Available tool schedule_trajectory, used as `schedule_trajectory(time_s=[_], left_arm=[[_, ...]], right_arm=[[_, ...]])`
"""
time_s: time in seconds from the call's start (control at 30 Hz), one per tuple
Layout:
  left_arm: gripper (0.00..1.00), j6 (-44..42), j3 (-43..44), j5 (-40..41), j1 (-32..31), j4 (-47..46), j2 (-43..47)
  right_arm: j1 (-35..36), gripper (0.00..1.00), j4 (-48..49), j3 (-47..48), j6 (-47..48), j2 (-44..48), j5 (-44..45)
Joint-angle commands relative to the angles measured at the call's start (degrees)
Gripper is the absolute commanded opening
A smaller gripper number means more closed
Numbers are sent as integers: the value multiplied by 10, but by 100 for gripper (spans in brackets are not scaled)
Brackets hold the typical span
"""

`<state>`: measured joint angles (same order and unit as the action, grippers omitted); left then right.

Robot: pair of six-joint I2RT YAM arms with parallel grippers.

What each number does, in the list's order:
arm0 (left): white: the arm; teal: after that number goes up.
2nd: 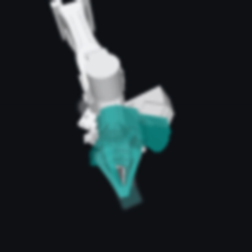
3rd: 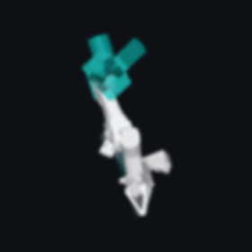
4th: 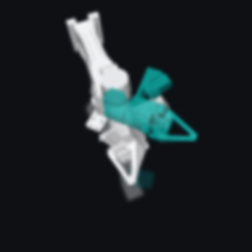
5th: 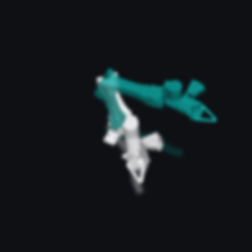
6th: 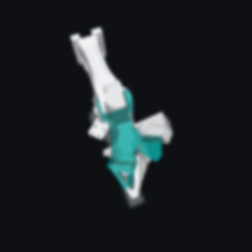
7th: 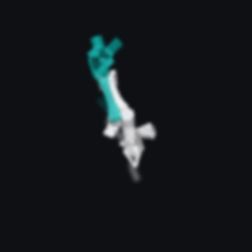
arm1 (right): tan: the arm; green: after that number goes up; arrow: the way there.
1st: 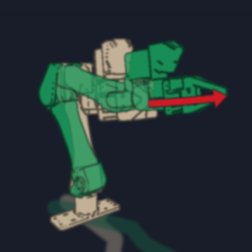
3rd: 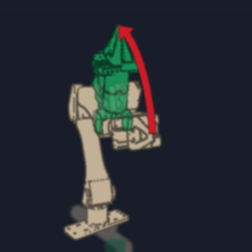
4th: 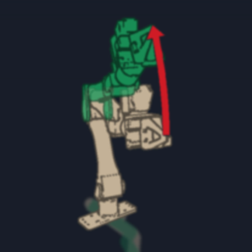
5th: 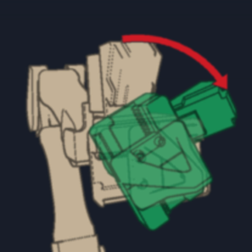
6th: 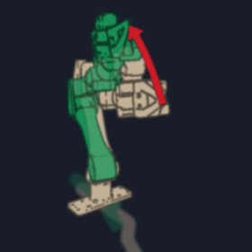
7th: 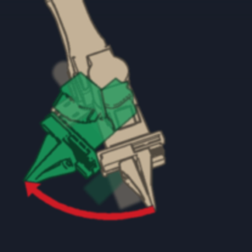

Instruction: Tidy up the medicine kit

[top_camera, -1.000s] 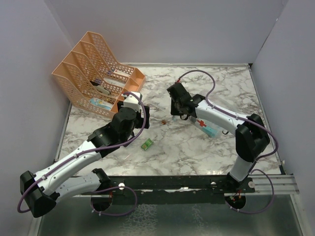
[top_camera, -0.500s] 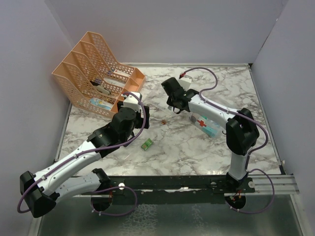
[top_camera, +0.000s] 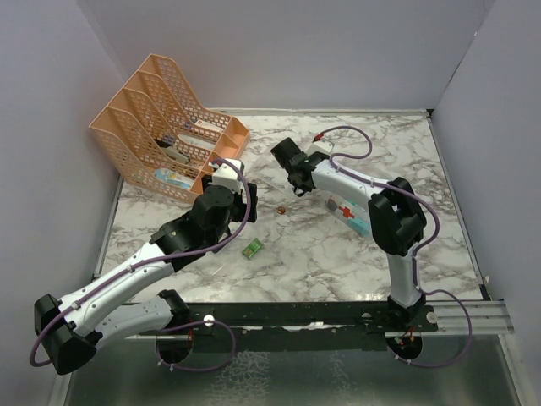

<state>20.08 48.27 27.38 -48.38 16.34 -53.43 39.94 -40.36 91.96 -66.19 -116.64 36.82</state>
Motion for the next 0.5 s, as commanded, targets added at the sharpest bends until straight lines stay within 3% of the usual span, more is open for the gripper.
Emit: schedule_trajectory(time_s=[0.0, 0.23, 0.47], left_arm=[[78, 6, -1, -17, 2, -12, 6], [78, 10, -5, -15, 2, -15, 13], [78, 9, -7, -14, 3, -21, 20]], right_arm=[[-9, 5, -13, 15, -18, -19, 29], [-8, 10, -20, 24, -11, -32, 15], [-8, 34, -8, 31, 10, -26, 0]])
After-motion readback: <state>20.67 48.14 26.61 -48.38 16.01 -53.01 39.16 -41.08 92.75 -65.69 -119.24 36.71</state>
